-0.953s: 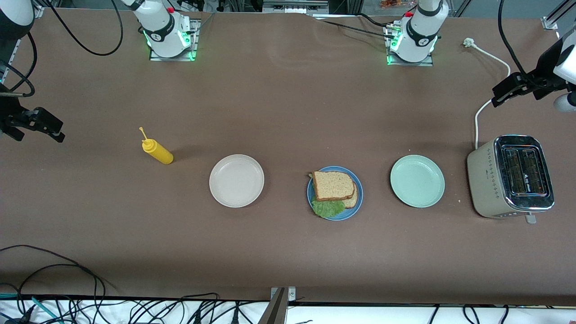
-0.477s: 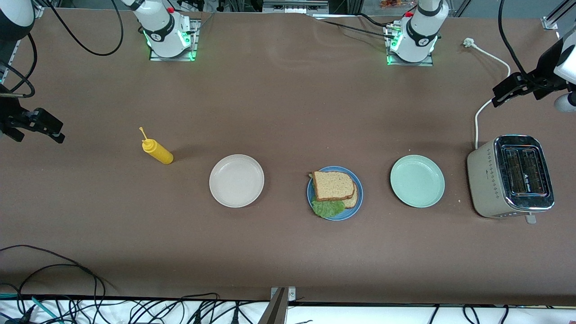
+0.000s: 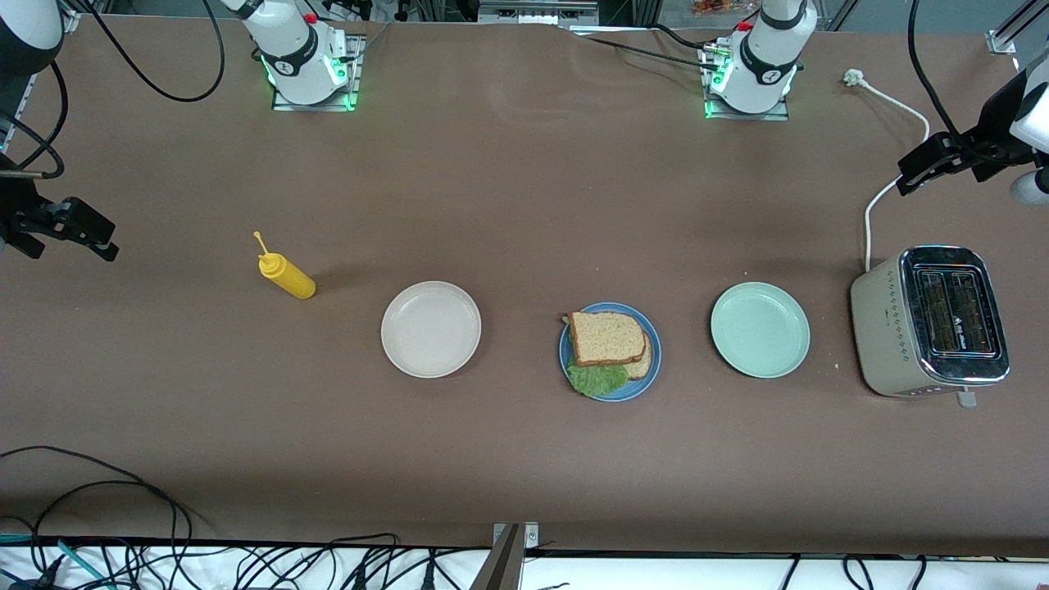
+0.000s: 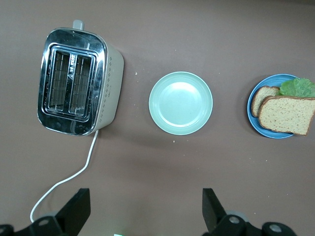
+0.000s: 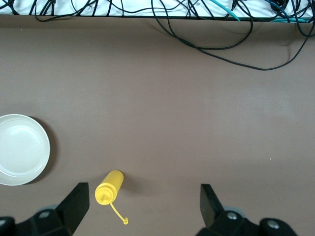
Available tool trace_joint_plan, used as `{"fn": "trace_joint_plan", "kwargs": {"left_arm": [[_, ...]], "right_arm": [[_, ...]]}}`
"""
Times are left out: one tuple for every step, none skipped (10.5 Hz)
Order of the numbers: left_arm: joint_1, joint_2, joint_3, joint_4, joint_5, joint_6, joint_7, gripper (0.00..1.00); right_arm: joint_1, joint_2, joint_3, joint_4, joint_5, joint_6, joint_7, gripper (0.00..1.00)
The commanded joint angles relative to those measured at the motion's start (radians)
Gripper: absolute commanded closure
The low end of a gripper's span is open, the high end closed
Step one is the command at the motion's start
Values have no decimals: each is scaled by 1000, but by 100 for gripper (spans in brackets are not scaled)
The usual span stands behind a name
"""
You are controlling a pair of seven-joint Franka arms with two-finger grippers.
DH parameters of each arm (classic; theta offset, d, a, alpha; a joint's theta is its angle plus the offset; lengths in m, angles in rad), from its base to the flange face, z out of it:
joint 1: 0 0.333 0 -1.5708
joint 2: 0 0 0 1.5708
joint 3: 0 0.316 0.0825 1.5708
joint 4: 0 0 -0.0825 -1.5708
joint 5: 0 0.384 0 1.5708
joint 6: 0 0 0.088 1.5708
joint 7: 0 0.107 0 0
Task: Make sandwich in blue plate with both arms
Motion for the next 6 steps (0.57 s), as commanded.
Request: {"fn": "trace_joint_plan", "kwargs": {"left_arm": [[-1,15,-3,34,21,-25,-7,0],[-1,15,-4,34,21,-25,-7,0],[-1,15,-4,34,21,-25,-7,0],[-1,15,-3,34,21,-25,-5,0],[-1,15,-3,34,21,-25,-5,0],[-1,15,-3,34,21,-27,-7,0]], "right_arm": [[-5,1,1,6,1,3,-7,0],[-5,1,1,8,0,2,-8,0],[-5,1,1,9,-2,1,-8,0],[-6,1,0,12,0,6,-8,0],[-6,1,-12,17,10,4,0,0],[-6,1,-12,19,12,9,-6,0]]}}
